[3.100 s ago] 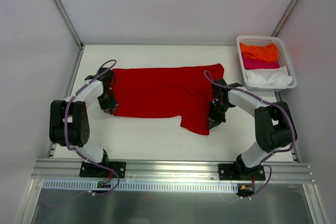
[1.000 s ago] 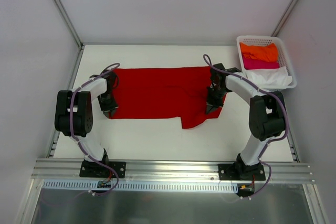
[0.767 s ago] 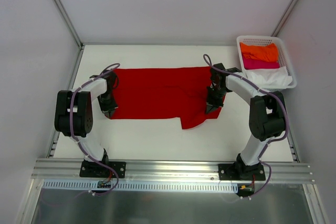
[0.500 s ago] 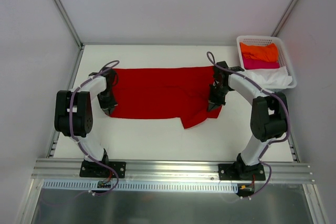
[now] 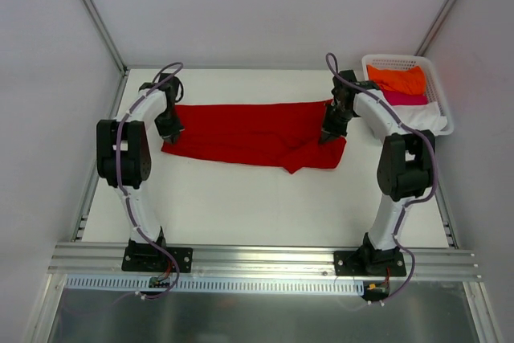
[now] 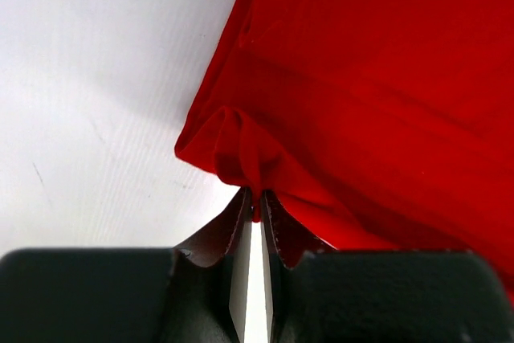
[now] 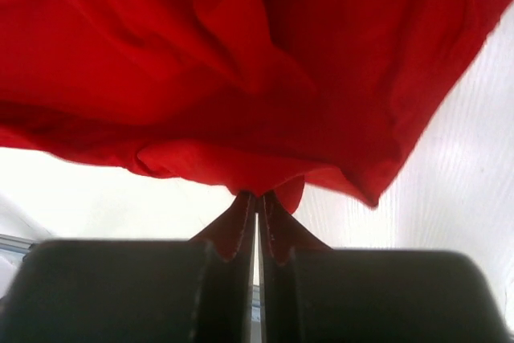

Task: Fold and stack the t-shirts
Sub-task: Fold the other side of the tshirt into a rectangle

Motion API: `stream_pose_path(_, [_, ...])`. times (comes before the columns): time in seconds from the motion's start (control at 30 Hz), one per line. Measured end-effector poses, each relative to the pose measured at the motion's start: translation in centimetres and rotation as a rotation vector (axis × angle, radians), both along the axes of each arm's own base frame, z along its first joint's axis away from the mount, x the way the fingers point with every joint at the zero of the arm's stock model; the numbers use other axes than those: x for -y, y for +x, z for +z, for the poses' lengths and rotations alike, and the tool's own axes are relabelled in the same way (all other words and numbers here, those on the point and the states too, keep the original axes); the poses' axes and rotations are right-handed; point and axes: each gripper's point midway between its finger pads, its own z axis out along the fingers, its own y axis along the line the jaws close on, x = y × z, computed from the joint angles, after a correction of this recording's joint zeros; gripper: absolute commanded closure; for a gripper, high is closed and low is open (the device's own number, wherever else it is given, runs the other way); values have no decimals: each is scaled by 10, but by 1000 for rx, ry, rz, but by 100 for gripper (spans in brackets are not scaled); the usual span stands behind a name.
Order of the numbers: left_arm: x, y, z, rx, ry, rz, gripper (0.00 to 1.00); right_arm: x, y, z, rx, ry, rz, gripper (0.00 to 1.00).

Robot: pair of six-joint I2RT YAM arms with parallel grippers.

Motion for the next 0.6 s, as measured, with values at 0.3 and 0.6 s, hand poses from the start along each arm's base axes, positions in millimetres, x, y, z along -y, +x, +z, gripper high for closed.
stream_pose_path(0.3, [0, 2, -19, -76, 5, 1, 93, -3, 46, -14, -2, 4, -18, 100])
stream_pose_path(0.6, [0, 21, 2, -31, 4, 5, 91, 12, 84, 5, 60, 35, -69, 100])
